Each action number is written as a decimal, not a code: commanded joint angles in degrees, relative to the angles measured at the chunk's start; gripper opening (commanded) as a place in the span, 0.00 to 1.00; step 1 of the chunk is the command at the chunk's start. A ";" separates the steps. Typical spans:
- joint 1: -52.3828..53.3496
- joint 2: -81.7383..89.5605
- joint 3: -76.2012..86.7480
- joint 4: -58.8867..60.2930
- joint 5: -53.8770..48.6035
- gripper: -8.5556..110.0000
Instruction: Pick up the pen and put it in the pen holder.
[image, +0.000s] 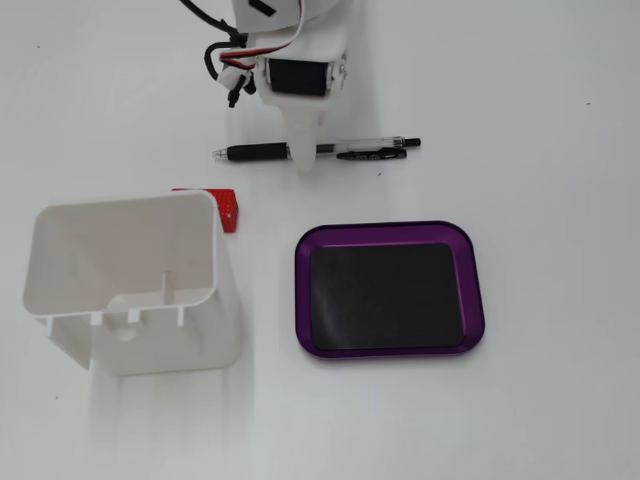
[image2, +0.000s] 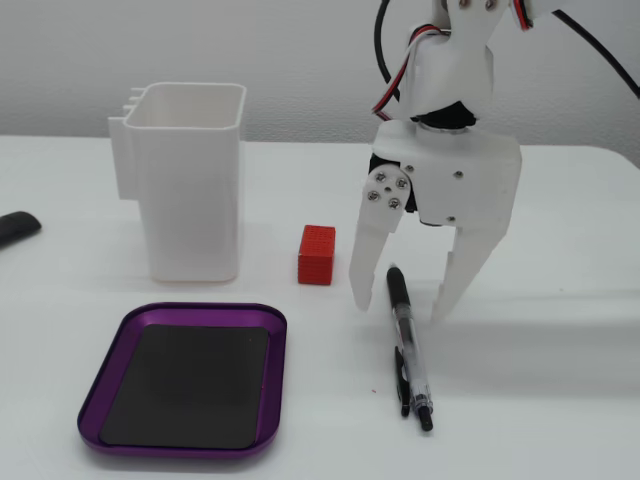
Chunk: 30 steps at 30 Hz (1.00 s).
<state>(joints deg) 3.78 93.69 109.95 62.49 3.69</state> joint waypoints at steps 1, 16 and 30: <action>0.09 0.44 2.29 -3.25 -0.35 0.21; -0.53 0.18 5.27 -6.33 -0.09 0.21; -6.06 0.09 5.10 -6.42 -0.35 0.07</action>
<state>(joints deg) -1.76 93.52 115.31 56.51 4.22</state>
